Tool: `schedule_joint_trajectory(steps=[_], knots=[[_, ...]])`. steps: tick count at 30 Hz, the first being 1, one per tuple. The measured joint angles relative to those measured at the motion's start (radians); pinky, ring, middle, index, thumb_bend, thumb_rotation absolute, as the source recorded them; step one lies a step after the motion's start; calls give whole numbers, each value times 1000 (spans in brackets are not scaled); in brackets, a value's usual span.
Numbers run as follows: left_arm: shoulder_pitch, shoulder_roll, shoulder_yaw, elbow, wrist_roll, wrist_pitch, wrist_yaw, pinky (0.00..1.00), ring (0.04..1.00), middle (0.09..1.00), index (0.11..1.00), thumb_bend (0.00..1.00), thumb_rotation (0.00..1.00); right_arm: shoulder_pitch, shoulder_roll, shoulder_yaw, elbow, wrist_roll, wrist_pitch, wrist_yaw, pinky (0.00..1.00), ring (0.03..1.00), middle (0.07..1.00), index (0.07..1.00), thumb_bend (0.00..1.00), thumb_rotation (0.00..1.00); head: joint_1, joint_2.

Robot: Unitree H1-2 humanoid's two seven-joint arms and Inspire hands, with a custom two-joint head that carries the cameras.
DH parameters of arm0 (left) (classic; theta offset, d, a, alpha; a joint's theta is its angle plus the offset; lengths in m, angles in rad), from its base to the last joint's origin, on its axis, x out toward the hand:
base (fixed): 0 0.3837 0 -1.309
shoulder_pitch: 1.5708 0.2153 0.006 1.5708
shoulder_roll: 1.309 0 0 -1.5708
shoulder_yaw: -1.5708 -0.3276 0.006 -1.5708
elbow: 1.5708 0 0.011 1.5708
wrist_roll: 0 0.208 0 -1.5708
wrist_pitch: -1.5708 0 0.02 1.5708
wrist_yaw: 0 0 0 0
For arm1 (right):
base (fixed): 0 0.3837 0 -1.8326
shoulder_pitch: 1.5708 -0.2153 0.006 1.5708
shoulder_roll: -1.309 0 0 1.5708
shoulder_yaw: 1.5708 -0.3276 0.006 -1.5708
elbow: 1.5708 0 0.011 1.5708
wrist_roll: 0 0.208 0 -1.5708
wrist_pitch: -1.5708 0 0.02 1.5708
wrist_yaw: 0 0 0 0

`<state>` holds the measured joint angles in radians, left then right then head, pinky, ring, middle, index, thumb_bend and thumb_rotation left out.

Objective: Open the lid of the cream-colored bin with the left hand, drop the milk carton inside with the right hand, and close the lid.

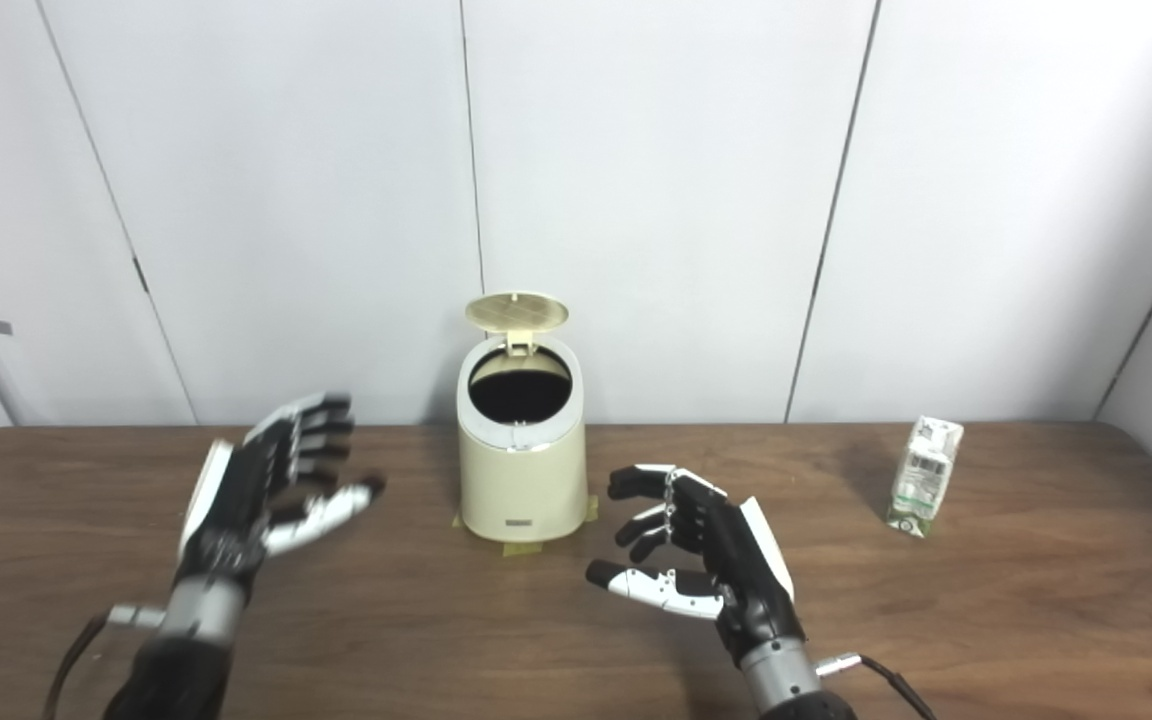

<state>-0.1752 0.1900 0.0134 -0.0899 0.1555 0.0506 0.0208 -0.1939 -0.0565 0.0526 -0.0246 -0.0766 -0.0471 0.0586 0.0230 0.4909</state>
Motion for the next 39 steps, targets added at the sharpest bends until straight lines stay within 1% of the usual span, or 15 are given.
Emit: schedule_joint_trajectory(steps=[3, 6, 10, 12, 16, 19, 21, 22, 24, 27, 29, 30, 33, 36, 39], knots=[[56, 13, 4, -1, -14, -42, -19, 631, 668, 733, 773, 752, 143, -2, 4, -11, 13, 5, -7, -8, 443, 569, 681, 721, 637, 50, -2, -5], [87, 10, 4, 30, -31, -96, -25, 581, 627, 696, 765, 771, 136, -4, 2, -24, 18, 29, -22, -9, 457, 586, 701, 750, 697, 33, -9, -15], [91, -6, 14, 55, -33, -134, -21, 580, 605, 658, 750, 755, 115, -10, -26, -48, 11, 61, -24, 9, 488, 604, 723, 751, 744, 96, -34, -21], [89, -11, 30, 55, -35, -151, -17, 592, 609, 659, 748, 741, 115, -12, -62, -59, 0, 62, -23, 24, 498, 613, 744, 765, 752, 122, -105, -37], [90, -4, 68, 61, -60, -183, -18, 602, 627, 672, 756, 737, 98, -25, -161, -88, 3, 60, -23, 45, 512, 650, 768, 776, 731, 70, -227, -52], [90, 14, 88, 71, -70, -195, -19, 599, 622, 680, 765, 727, 85, -45, -243, -110, 21, 15, -26, 45, 585, 670, 761, 774, 766, 179, -268, -60], [91, 21, 96, 74, -72, -195, -20, 598, 622, 687, 770, 715, 55, -55, -281, -127, 0, -18, 17, 42, 615, 700, 774, 779, 771, 157, -328, -75], [92, 23, 99, 75, -75, -195, -21, 599, 623, 690, 773, 711, 45, -60, -290, -136, -24, -31, 48, 38, 647, 727, 787, 788, 743, 80, -348, -78], [92, 27, 101, 83, -81, -195, -26, 603, 627, 695, 778, 706, 41, -77, -293, -149, -80, -62, 94, 19, 632, 720, 775, 772, 761, 21, -370, -83], [91, 28, 101, 105, -95, -195, -37, 610, 633, 695, 781, 698, 50, -125, -314, -155, -101, -142, 116, -3, 635, 739, 790, 777, 772, 32, -397, -87], [90, 32, 101, 123, -104, -199, -41, 615, 635, 693, 781, 693, 46, -153, -363, -168, -72, -193, 114, -18, 686, 785, 818, 802, 785, 67, -405, -87], [91, 38, 101, 131, -102, -200, -42, 580, 630, 690, 779, 694, 34, -164, -391, -179, -49, -211, 114, -23, 705, 801, 828, 807, 789, 70, -405, -87], [98, 56, 104, 133, -61, -216, -27, 542, 626, 690, 775, 697, 7, -200, -477, -215, 41, -246, 117, -48, 719, 822, 847, 824, 807, 152, -417, -80], [98, 57, 102, 133, -45, -225, -24, 533, 630, 693, 773, 695, 11, -216, -512, -235, 75, -247, 123, -55, 753, 849, 869, 835, 816, 157, -420, -80], [97, 56, 95, 133, -41, -227, -26, 577, 641, 691, 769, 695, 16, -230, -516, -237, 125, -210, 118, -44, 771, 862, 879, 851, 815, 169, -422, -81]])
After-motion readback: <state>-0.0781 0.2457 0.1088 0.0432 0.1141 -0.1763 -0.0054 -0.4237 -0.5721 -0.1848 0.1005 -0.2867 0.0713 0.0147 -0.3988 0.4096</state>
